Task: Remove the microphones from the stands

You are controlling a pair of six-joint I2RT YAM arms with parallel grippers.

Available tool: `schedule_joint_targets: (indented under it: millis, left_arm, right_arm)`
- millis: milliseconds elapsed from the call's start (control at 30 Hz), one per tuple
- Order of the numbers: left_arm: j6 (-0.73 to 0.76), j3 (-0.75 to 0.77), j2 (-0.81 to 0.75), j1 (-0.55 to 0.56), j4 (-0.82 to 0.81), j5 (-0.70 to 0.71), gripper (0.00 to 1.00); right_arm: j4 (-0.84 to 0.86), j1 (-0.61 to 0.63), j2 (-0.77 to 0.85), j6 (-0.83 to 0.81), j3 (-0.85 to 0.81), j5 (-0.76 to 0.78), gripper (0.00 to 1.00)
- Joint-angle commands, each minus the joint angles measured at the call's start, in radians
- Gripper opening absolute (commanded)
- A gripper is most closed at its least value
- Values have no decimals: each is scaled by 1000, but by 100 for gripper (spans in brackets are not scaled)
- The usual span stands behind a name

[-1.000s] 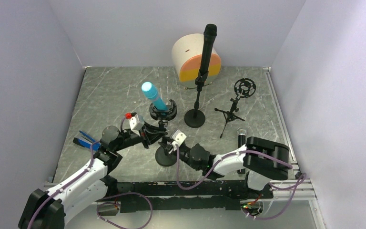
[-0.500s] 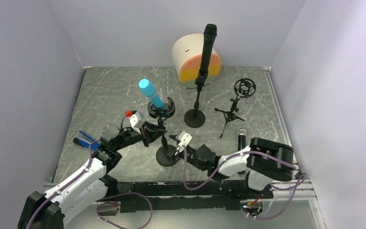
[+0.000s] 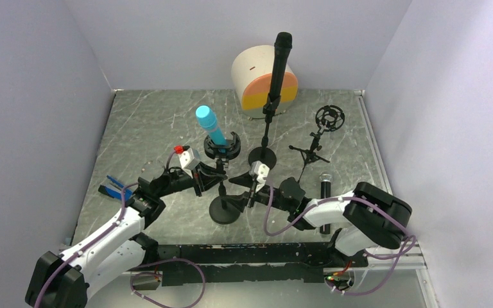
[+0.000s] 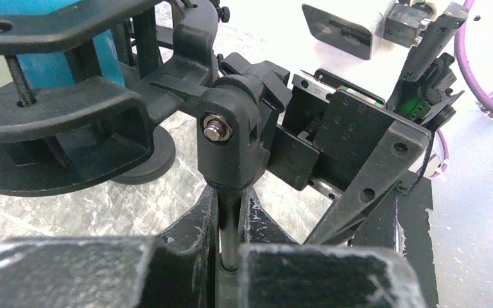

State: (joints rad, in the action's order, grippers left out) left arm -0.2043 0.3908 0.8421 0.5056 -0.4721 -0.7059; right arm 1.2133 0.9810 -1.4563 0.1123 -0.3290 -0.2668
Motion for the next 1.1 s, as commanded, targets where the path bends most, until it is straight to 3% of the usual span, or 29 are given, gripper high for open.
schedule_joint_targets:
  millis: [0, 167, 400, 467, 733, 833, 933, 1067]
  left_arm:
    - [15, 36, -6, 0, 12, -7, 3]
    - [21, 43, -10, 1, 38, -16, 3]
    - [4, 30, -13, 0, 19, -20, 2]
    - [-11, 23, -12, 0, 0, -12, 3]
    - [31, 27, -52, -1, 45, 30, 2]
    - [39, 25, -78, 0, 73, 93, 3]
    - [37, 19, -99, 10, 69, 158, 3]
    - [55, 26, -111, 49, 84, 241, 2]
  right_arm:
    - [-49, -4, -27, -43, -95, -121, 65]
    - [-20, -4, -68, -61, -112, -100, 53]
    - [-28, -10, -91, -60, -108, -138, 52]
    - [-1, -10, -103, -51, -103, -129, 48]
    - [12, 7, -121, -58, -97, -51, 1]
    - [37, 63, -104, -88, -75, 112, 0]
    - [22, 200, -102, -207, -91, 467, 0]
    - [135, 354, -173, -275, -128, 863, 0]
